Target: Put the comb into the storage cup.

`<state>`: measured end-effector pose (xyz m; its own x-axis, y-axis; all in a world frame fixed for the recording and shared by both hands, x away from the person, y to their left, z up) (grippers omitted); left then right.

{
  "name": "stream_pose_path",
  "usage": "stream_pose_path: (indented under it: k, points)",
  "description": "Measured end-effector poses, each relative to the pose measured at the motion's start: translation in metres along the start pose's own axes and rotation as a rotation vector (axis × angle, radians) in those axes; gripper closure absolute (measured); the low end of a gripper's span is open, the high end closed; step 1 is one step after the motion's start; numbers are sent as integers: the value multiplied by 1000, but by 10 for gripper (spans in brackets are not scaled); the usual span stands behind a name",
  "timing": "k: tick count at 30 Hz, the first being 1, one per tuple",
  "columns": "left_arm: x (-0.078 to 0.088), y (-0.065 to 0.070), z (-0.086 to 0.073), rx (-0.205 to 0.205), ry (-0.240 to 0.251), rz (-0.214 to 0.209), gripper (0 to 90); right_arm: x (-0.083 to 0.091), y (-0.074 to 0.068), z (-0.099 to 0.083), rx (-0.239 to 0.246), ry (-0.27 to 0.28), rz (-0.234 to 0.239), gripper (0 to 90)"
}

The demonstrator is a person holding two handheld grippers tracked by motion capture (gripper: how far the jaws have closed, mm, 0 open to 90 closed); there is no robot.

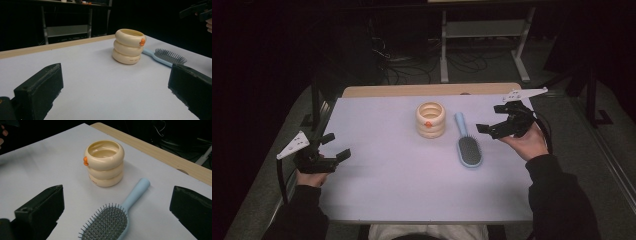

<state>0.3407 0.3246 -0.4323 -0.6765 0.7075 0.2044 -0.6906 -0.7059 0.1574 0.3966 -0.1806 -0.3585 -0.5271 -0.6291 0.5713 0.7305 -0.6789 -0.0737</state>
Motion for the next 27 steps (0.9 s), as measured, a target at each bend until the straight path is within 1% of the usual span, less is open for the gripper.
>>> stream_pose_path:
  k: [6,9,11,18,25,27]
  points:
    - [-1,0,-1,4,-5,-1,0,-11,1,6,12,-27,1,0]
    - [-1,0,-1,-1,-6,-1,0,-16,2,9,16,-39,3,0]
    - [-1,0,0,4,-3,-1,0,-20,3,12,15,-41,3,0]
    - [-1,0,0,1,-3,-4,0,-29,6,19,20,-44,2,0]
    - [-1,-1,0,-1,-3,-1,0,-38,10,21,25,-66,-9,5]
    - [-1,-1,0,-1,-2,-2,0,-41,12,21,16,-71,-6,5]
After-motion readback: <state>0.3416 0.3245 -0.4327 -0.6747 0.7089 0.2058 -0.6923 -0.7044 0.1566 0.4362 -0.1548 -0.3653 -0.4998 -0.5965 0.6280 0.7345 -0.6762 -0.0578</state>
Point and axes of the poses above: each handheld gripper's, and its own axes: x roughly backward along the jaws, z roughly out of its top, y roughly to its right, the point moved 5 cm from there along -x, roughly forward along the jaws, and after that the axes turned 1 degree about -y, right-handed, at the moved point
